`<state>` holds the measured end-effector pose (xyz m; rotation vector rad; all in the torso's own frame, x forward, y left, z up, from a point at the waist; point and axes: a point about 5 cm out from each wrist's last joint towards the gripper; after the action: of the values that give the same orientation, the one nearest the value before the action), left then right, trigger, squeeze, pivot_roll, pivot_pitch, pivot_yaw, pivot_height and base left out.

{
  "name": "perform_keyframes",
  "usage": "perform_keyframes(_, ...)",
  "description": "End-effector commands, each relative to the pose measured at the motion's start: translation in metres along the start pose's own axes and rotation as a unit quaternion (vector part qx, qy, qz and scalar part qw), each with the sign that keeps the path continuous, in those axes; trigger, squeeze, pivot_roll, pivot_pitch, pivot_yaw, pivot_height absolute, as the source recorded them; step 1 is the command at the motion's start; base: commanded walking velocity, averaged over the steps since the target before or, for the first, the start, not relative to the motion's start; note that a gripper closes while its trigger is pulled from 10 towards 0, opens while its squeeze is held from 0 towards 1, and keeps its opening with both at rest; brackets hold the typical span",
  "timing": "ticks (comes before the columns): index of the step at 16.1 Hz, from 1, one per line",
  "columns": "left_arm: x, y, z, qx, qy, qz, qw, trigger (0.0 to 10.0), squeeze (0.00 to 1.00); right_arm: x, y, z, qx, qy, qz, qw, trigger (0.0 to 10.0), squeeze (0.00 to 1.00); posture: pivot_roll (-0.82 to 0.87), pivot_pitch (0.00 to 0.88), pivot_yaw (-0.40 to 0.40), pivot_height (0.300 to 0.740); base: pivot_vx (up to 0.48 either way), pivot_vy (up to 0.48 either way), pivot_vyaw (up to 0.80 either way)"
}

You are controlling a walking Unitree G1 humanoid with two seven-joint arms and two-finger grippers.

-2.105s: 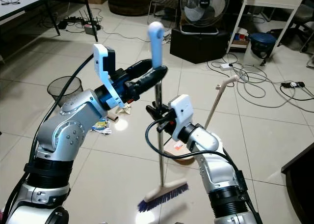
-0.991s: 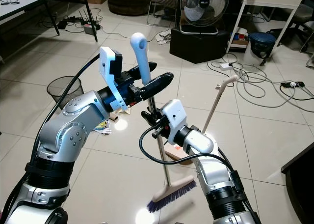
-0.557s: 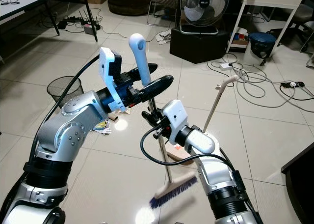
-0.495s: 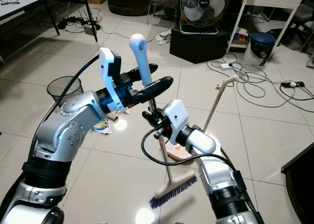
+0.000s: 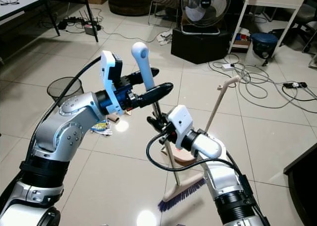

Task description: Sweep floor

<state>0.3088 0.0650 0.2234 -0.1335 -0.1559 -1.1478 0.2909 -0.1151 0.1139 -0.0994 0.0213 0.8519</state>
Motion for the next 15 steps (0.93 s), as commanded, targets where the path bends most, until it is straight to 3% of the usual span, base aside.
perform_keyframes(1,0.0027,-0.0002,0.0032,0.013,0.005,-0.011,1.0,10.0,0.0,0.0001,-0.0007,0.0049,-0.018,-0.009,0.009,1.0,0.0,0.0,-0.11,0.0,0.014,0.74,0.0,0.0,0.0)
perform_keyframes(4,0.0025,0.0021,0.003,0.011,0.003,-0.003,1.0,10.0,0.0,0.0002,-0.0006,0.0045,-0.021,-0.009,0.01,1.0,0.0,0.0,-0.11,0.0,0.013,0.74,0.0,0.0,0.0)
perform_keyframes(5,0.0027,0.003,0.0031,0.01,0.002,0.0,1.0,9.4,0.0,0.0002,-0.0007,0.0043,-0.022,-0.009,0.011,1.0,0.0,0.0,-0.11,0.0,0.013,0.74,0.0,0.0,0.0)
perform_keyframes(6,0.0029,0.0034,0.0031,0.009,0.0,0.002,1.0,6.7,0.0,0.0001,-0.0007,0.0041,-0.023,-0.008,0.011,1.0,0.0,0.0,-0.11,0.0,0.012,0.74,0.0,0.0,0.0)
perform_keyframes(10,0.0033,0.0046,0.0043,0.006,-0.007,0.005,1.0,0.7,0.0,-0.0004,0.0002,0.0022,-0.027,-0.003,0.016,0.999,0.0,0.0,-0.11,0.0,0.011,0.74,0.0,0.0,0.0)
perform_keyframes(11,0.0033,0.005,0.0048,0.005,-0.009,0.006,1.0,0.0,0.0,-0.0003,0.0002,0.0021,-0.028,-0.003,0.016,0.999,0.0,0.0,-0.11,0.0,0.011,0.74,0.0,0.0,0.0)
perform_keyframes(15,0.0032,0.0058,0.0061,0.004,-0.015,0.01,1.0,0.0,0.0,-0.001,-0.0007,0.0017,-0.028,-0.003,0.015,0.999,0.0,0.0,-0.11,0.0,0.01,0.74,0.0,0.0,0.0)
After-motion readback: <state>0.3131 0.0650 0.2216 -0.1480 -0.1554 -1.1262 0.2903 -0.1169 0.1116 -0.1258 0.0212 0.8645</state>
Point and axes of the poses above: a point about 5 cm out from each wrist's last joint towards the gripper, its own x axis pointing out of the wrist towards the gripper, its own z axis along the axis of the wrist's last joint, y = z × x, and after that the axes turned 4 degrees about x, right-handed
